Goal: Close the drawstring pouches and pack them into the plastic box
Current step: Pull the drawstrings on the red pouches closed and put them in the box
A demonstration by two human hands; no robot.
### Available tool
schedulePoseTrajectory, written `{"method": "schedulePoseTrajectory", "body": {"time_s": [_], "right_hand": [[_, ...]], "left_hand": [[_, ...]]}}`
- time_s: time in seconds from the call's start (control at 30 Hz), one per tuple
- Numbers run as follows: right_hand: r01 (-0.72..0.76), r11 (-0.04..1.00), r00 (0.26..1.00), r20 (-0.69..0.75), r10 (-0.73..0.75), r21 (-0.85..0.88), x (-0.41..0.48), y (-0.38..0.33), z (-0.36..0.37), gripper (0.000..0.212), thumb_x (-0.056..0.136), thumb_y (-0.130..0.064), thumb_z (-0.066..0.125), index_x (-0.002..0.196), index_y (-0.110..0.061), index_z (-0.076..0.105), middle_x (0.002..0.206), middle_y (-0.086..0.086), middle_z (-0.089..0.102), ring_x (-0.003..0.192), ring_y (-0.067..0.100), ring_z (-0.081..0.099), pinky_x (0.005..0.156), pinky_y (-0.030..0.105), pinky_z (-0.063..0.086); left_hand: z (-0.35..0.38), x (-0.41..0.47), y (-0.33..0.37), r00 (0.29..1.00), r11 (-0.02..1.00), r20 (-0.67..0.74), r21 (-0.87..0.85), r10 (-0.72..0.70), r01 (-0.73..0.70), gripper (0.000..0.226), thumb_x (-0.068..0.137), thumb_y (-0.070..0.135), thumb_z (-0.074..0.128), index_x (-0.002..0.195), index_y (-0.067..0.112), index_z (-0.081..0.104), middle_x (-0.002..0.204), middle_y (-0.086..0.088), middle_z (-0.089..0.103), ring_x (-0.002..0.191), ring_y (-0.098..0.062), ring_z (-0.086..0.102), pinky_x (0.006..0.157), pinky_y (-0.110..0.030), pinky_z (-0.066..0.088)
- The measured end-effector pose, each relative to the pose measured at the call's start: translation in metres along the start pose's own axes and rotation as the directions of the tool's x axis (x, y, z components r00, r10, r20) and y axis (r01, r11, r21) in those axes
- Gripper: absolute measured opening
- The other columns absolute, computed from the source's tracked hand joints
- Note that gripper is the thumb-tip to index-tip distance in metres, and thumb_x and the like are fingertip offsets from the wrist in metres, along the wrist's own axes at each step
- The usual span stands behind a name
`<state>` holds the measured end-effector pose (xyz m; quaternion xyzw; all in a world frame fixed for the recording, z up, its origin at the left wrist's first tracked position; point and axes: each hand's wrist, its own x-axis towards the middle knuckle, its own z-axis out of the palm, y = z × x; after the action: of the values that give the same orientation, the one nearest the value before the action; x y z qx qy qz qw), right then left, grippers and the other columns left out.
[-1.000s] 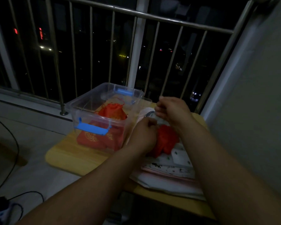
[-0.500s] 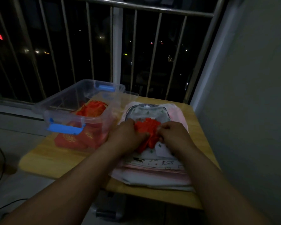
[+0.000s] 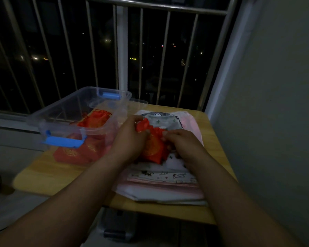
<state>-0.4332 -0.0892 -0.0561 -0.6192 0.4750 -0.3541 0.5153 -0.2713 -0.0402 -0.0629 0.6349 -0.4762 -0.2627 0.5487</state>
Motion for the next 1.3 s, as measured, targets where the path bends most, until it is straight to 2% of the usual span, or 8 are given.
{"method": "schedulePoseTrajectory", "body": {"time_s": [0.13,0.27,0.43,0.67,0.9,1.03,1.2,1.3], "right_hand": [[-0.114,0.968,0.993,0.069,0.101,0.224,0.001,-0.005,0.003,0.025,0.096,-0.043,0.068,0.107,-0.021,0.072,0.093,0.002,0.081,0.086,0.02,0.076,0.076,0.032,0.061],[-0.134,0.897,0.989,0.111,0.095,0.422,0.002,-0.007,0.005,0.026,0.096,-0.02,0.07,0.12,-0.009,0.068,0.108,0.014,0.078,0.102,0.034,0.075,0.096,0.054,0.058],[0.033,0.94,0.998,-0.054,-0.016,0.338,0.003,-0.006,-0.005,0.025,0.093,-0.002,0.068,0.116,-0.01,0.065,0.102,0.012,0.077,0.088,0.027,0.077,0.07,0.039,0.062],[0.002,0.948,0.999,0.033,-0.013,0.317,-0.007,-0.003,-0.007,0.03,0.092,-0.002,0.07,0.12,-0.008,0.062,0.109,0.015,0.077,0.099,0.034,0.075,0.088,0.053,0.061],[-0.236,0.848,0.971,0.094,0.218,0.474,-0.001,0.008,-0.011,0.04,0.1,-0.038,0.06,0.127,-0.01,0.068,0.112,0.016,0.077,0.107,0.038,0.073,0.093,0.055,0.057],[-0.248,0.833,0.965,0.199,0.169,0.495,-0.004,0.004,-0.014,0.054,0.099,-0.061,0.054,0.128,-0.018,0.067,0.116,0.015,0.076,0.108,0.036,0.073,0.097,0.055,0.055],[-0.15,0.872,0.985,0.142,0.093,0.467,-0.006,0.008,-0.005,0.026,0.1,-0.017,0.064,0.124,-0.01,0.07,0.112,0.017,0.077,0.105,0.038,0.074,0.098,0.06,0.055],[-0.132,0.895,0.989,0.111,0.093,0.427,-0.005,0.009,-0.003,0.023,0.097,-0.012,0.066,0.12,-0.007,0.071,0.109,0.018,0.078,0.102,0.038,0.075,0.096,0.058,0.057]], "left_hand": [[0.003,-0.005,0.01,0.999,0.939,0.047,-0.343,-0.021,0.036,0.043,0.099,0.007,0.065,0.126,0.036,0.05,0.102,0.011,0.068,0.09,-0.013,0.073,0.082,-0.039,0.064],[0.01,-0.008,0.012,0.994,0.911,0.094,-0.405,-0.049,0.083,0.047,0.097,-0.001,0.062,0.131,0.027,0.047,0.097,0.008,0.078,0.089,-0.015,0.076,0.08,-0.044,0.065],[0.011,-0.01,0.013,0.954,0.843,0.212,-0.455,-0.211,0.288,0.025,0.1,0.022,0.064,0.12,0.007,0.065,0.106,-0.015,0.077,0.098,-0.033,0.076,0.088,-0.058,0.06],[0.009,-0.01,0.014,0.939,0.828,0.272,-0.461,-0.211,0.32,0.023,0.103,0.025,0.059,0.122,0.015,0.069,0.104,-0.012,0.079,0.096,-0.032,0.077,0.087,-0.054,0.061],[0.012,-0.012,0.015,0.958,0.857,0.247,-0.452,-0.148,0.248,0.019,0.104,0.017,0.057,0.118,0.023,0.068,0.102,-0.008,0.079,0.096,-0.031,0.076,0.078,-0.045,0.064],[0.013,-0.012,0.016,0.961,0.853,0.24,-0.464,-0.139,0.24,0.019,0.104,0.019,0.057,0.117,0.026,0.068,0.104,-0.007,0.078,0.094,-0.03,0.077,0.077,-0.047,0.064],[0.015,-0.014,0.016,0.961,0.876,0.248,-0.428,-0.123,0.223,0.018,0.104,0.024,0.058,0.118,0.02,0.068,0.106,-0.01,0.078,0.095,-0.029,0.077,0.081,-0.045,0.062],[0.015,-0.013,0.013,0.97,0.895,0.206,-0.395,-0.132,0.206,0.025,0.102,0.04,0.058,0.113,0.022,0.073,0.107,-0.008,0.078,0.1,-0.029,0.076,0.092,-0.052,0.059]]}}
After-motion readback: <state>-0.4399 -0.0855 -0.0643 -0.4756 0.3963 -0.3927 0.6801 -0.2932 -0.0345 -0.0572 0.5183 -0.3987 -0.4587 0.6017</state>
